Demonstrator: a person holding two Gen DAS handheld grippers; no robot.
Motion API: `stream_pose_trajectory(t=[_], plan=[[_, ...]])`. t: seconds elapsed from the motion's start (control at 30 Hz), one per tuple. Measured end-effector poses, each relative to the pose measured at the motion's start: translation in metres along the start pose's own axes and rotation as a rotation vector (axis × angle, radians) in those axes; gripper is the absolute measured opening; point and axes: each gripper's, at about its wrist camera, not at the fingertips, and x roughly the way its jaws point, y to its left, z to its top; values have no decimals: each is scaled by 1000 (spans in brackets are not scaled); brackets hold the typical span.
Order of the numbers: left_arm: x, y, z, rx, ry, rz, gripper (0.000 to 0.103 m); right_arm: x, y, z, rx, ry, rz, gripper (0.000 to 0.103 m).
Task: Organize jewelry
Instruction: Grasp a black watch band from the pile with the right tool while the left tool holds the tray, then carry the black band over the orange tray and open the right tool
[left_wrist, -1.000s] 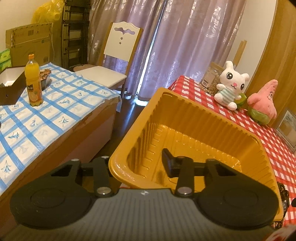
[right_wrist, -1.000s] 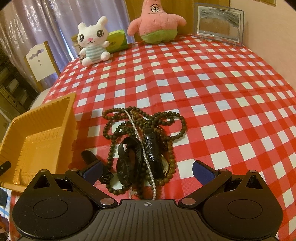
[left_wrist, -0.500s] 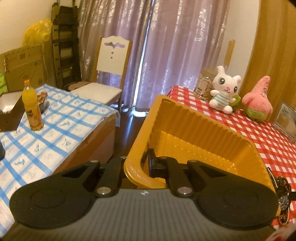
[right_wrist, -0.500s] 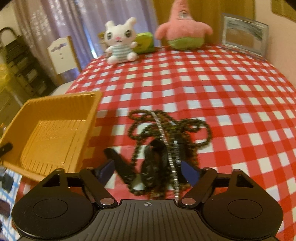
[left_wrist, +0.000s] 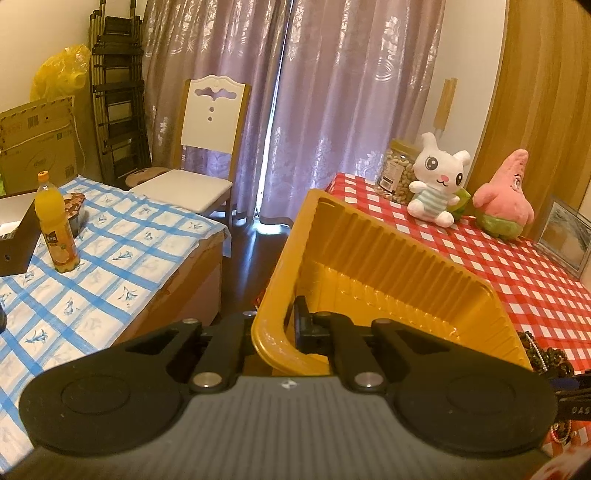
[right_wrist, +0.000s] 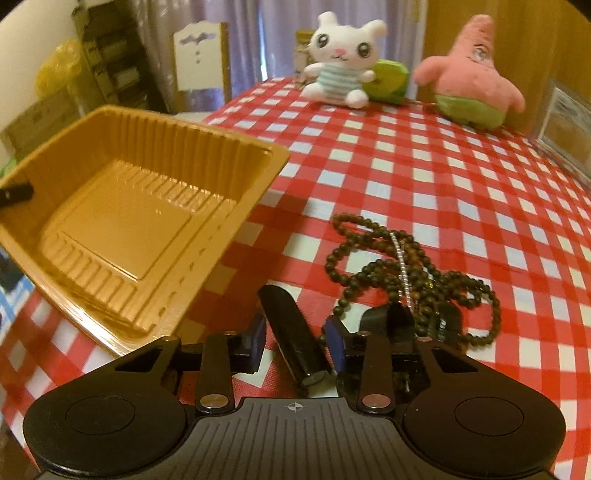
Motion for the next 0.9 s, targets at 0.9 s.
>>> stream_pose_trajectory(t=[0.9], plan=[[0,-3,6,19,6,-29,6,-5,49,58,103,-61,124,22]])
